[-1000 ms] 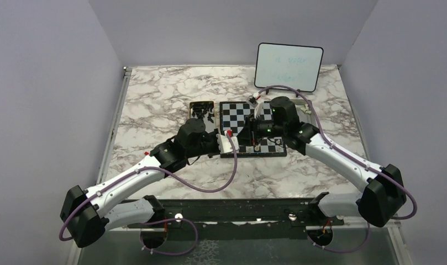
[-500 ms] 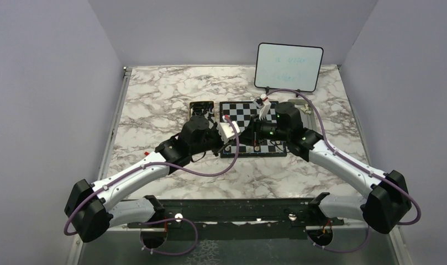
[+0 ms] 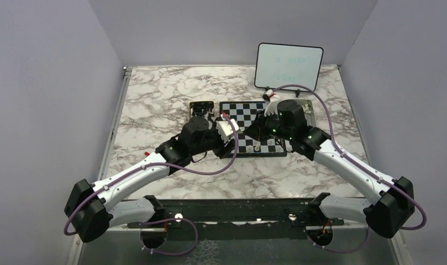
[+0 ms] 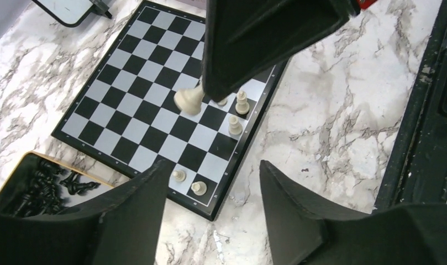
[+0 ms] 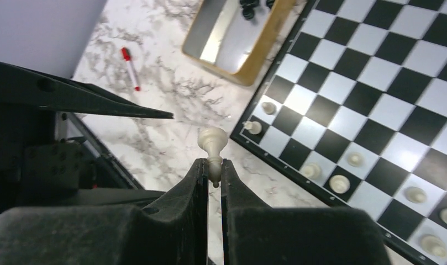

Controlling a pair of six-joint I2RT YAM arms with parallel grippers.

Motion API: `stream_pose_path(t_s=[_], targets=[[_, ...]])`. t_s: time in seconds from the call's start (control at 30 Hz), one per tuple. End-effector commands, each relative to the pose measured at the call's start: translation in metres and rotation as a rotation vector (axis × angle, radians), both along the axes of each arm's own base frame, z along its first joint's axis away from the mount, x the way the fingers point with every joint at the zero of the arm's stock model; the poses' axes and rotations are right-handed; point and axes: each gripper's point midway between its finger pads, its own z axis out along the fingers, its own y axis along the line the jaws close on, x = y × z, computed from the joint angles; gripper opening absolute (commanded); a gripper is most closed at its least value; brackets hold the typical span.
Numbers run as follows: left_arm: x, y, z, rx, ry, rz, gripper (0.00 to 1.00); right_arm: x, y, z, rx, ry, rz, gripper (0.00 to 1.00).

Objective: Set up the chess pieces on the board
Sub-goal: Place the chess piece on the chessboard.

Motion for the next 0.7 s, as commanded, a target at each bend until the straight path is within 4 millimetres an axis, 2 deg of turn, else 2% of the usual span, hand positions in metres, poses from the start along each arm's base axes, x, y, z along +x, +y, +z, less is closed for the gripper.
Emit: stream_pose_path(t_s=[0.0, 0.07, 0.1, 0.13, 0.17, 0.37, 0.47, 0.53, 0.67], targets=[[0.003, 0.006, 0.007, -0.002, -0.041, 0.029, 0.67, 0.010, -0.037, -0.006, -0.211, -0.031, -0.109, 0.01], [0.004, 0.009, 0.005, 0.020, -0.057, 0.030, 0.74, 0.008, -0.049, -0.011, -0.277, -0.013, -0.126, 0.01], [0.006, 0.011, 0.005, 0.024, -0.062, 0.040, 0.81, 0.007, -0.054, -0.013, -0.308, -0.005, -0.133, 0.01], [0.007, 0.013, 0.005, 0.028, -0.067, 0.049, 0.92, 0.006, -0.058, -0.014, -0.334, 0.003, -0.136, 0.01], [0.008, 0.014, 0.003, 0.037, -0.066, 0.055, 0.98, 0.004, -0.061, -0.018, -0.361, 0.019, -0.129, 0.01], [0.021, 0.029, -0.002, 0.082, -0.046, 0.117, 0.99, -0.002, -0.079, -0.037, -0.504, 0.102, -0.128, 0.01], [0.031, 0.042, 0.001, 0.058, -0.016, 0.146, 0.99, -0.004, -0.085, -0.047, -0.564, 0.145, -0.118, 0.01], [0.041, 0.057, 0.002, 0.022, 0.008, 0.186, 0.99, -0.004, -0.090, -0.054, -0.610, 0.171, -0.117, 0.01], [0.040, 0.070, -0.001, 0.007, -0.009, 0.202, 0.99, -0.002, -0.098, -0.075, -0.684, 0.241, -0.115, 0.02]])
